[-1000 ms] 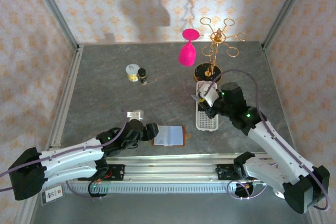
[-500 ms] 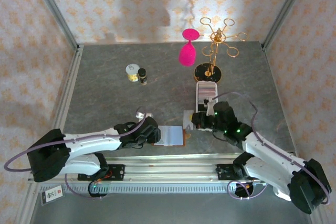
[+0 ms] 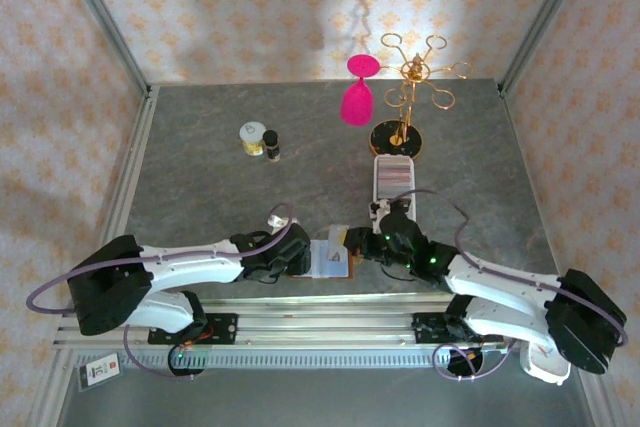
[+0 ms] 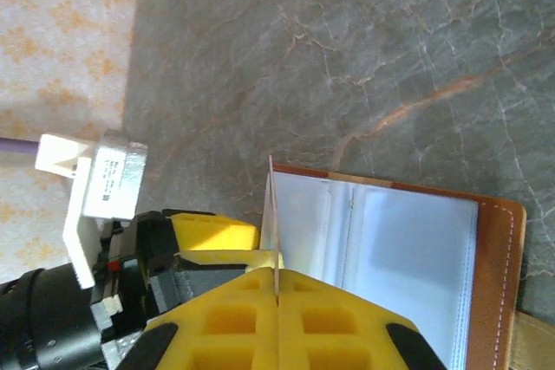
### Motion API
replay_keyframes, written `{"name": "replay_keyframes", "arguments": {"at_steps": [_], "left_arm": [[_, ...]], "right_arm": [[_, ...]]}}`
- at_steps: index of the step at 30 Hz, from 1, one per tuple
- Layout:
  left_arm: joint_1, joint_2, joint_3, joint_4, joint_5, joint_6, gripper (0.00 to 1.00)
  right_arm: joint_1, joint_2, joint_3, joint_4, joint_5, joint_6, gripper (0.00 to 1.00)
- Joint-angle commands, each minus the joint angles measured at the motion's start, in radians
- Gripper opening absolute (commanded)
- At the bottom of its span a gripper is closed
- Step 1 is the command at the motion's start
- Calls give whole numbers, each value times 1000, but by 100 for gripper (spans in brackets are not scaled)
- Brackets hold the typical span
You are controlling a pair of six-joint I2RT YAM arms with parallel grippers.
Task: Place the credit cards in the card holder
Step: Insert the credit card into the card slot.
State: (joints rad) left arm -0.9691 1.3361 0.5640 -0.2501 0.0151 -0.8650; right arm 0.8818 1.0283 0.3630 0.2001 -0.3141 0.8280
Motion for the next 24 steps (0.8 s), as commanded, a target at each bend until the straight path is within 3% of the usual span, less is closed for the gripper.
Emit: {"name": "replay_keyframes", "arguments": {"at_steps": [1, 12, 24], "left_arm": [[-9, 18, 8, -29, -26, 17, 52], [-16, 33, -38, 18, -1, 7, 36], [-16, 34, -53, 31, 12, -3, 35]], "right_arm": [[17, 37, 46, 20, 62, 47, 0], [35, 106, 39, 39, 125, 108, 0], [55, 176, 27, 137, 127, 115, 0]]}}
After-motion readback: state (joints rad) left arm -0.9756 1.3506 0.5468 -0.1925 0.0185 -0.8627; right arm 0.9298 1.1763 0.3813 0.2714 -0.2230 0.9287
